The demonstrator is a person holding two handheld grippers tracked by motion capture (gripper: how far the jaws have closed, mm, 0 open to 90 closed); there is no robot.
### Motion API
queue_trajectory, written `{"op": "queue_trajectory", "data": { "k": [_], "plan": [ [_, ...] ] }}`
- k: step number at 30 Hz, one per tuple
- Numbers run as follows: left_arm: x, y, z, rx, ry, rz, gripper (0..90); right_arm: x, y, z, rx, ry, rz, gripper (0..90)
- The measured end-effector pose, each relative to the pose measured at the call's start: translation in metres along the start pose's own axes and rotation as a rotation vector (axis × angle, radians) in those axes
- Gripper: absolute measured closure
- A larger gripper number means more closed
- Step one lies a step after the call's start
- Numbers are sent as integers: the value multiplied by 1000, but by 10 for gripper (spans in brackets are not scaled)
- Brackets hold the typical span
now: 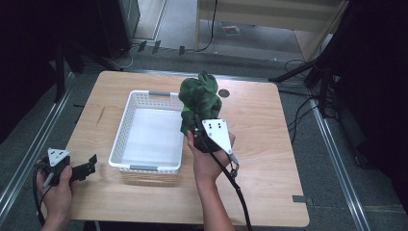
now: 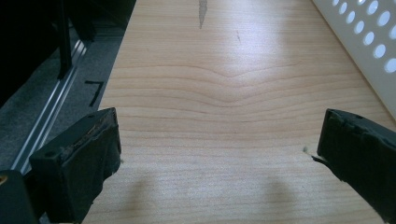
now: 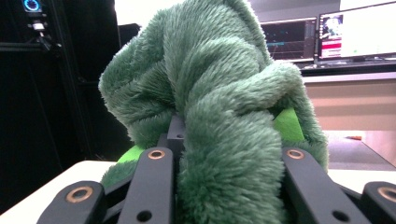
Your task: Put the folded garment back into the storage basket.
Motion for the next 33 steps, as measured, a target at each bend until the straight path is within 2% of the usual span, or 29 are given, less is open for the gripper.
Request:
{"op": "queue_trajectory", "data": {
  "k": [6,16,33],
  "plan": [
    [0,0,0,1,1,-1,5,18,-7,2,-5,-18,22,697],
    [0,0,0,-3,1,2,5,40,-12,1,-6,-40,53,695],
    [0,0,0,-1,4,-1,5,85,-18,-13,23,-54,127,691]
  ]
}}
Point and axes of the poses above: each handheld gripper's, and its own axes: y roughly backward along the jaws, z roughly out of its top, x roughly to its left, the point moved 6 cm from there along -y, roughly forward along the jaws, and after that the axes turned 15 degrees about -x, right-handed, at the moved point
